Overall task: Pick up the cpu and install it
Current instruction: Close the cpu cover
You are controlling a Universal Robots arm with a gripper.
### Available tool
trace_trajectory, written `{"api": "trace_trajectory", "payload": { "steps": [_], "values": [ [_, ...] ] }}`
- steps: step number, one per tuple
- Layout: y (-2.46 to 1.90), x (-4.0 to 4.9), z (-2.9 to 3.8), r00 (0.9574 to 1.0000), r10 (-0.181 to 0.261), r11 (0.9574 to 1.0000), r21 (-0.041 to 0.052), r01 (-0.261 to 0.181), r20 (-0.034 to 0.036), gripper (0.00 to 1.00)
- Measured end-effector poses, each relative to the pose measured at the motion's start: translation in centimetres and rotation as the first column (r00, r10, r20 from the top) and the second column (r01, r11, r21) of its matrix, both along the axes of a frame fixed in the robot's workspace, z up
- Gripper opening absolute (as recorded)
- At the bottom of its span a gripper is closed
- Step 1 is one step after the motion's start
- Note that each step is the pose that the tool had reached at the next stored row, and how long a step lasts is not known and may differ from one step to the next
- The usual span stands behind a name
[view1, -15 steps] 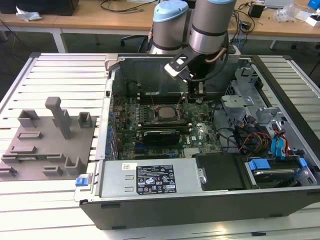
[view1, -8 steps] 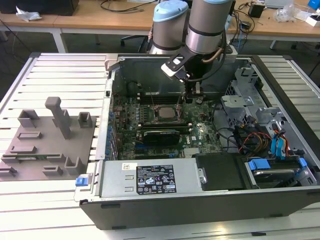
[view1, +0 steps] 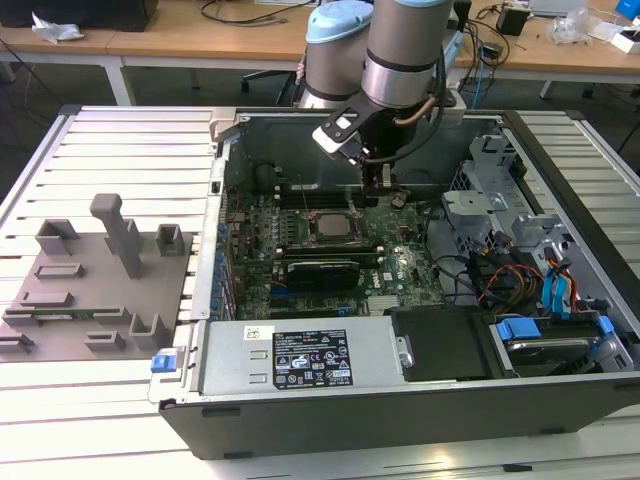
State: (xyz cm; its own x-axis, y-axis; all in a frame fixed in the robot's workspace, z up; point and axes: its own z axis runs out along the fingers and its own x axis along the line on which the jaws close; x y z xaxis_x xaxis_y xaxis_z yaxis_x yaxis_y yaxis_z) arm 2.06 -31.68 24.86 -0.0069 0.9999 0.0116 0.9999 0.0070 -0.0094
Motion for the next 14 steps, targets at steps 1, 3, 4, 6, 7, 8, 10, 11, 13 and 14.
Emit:
{"api": "trace_trajectory", "payload": {
  "steps": [1,3,4,6,7,8,10,11,13,14],
  "values": [
    [0.00,-0.02,0.00,1.0000,0.000,1.0000,0.0001,0.000,0.0000,0.11],
    [0.00,-0.04,0.00,1.0000,0.000,1.0000,0.0000,0.000,0.0000,0.11],
    [0.00,-0.06,0.00,1.0000,0.000,1.0000,0.0001,0.000,0.0001,0.11],
    [0.00,-0.19,-0.01,1.0000,0.000,1.0000,0.0002,0.000,0.0001,0.11],
    [0.00,-0.35,-0.02,1.0000,0.000,1.0000,0.0002,0.000,0.0000,0.11],
    [0.00,-0.74,-0.03,1.0000,0.000,1.0000,0.0002,0.000,0.0001,0.11],
    [0.00,-1.36,-0.07,1.0000,0.000,1.0000,0.0002,0.000,0.0003,0.11],
    [0.00,-1.65,-0.09,1.0000,0.000,1.0000,0.0001,0.000,0.0002,0.11],
    [0.00,-2.16,-0.17,1.0000,0.000,1.0000,0.0000,0.000,0.0002,0.11],
    [0.00,-2.37,-0.23,1.0000,0.000,1.0000,0.0001,0.000,0.0002,0.11]
  ]
}}
